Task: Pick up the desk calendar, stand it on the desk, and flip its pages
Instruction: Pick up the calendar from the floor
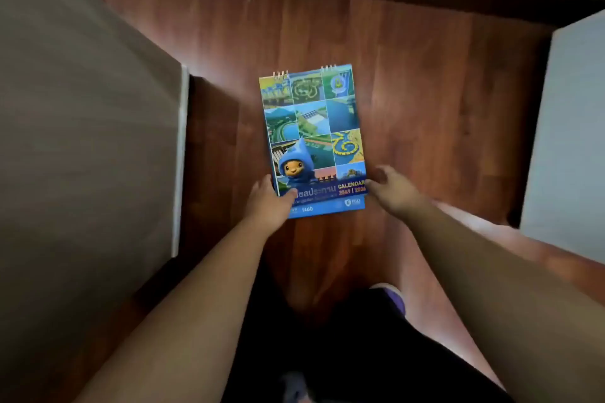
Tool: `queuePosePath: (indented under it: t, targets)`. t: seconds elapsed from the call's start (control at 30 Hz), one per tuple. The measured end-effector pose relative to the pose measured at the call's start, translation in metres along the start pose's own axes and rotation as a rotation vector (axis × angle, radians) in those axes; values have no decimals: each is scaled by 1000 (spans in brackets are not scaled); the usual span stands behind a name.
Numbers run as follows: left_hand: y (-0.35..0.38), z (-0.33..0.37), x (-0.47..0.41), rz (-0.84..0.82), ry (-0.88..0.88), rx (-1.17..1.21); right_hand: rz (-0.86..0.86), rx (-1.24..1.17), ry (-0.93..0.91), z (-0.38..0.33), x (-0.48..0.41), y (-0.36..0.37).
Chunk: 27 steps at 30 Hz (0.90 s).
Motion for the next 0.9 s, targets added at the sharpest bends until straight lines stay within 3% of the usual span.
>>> queuePosePath:
  t: [0.13,0.27,0.47,0.67,0.77,0.9]
  targets:
    - [23,-7,-28,6,-139,275,129,-294,89,1,-25,19]
    - [14,-13,-18,75,-224,495,107,-248,118,-10,-14,15]
    - [-46,9,79,66,-189,484,-6,-314,67,-44,90,-20]
    - [-141,70,218,53,-50,186,-84,-479,110,-70,247,-64]
    - [-196,114,296,50,29,103,-107,-497,70,-104,321,-109]
    - [-261,165,399,98,100,171,-103,-504,-50,-165,402,-184]
Point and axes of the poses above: each hand's wrist, its own x-axis away from the middle knuckle, its own y-axis out of the palm, z = x × y, the point moved 8 cm from there along -x, towards the middle knuckle, and after that the axes turned 2 degrees about -x, right-handed, at the moved point
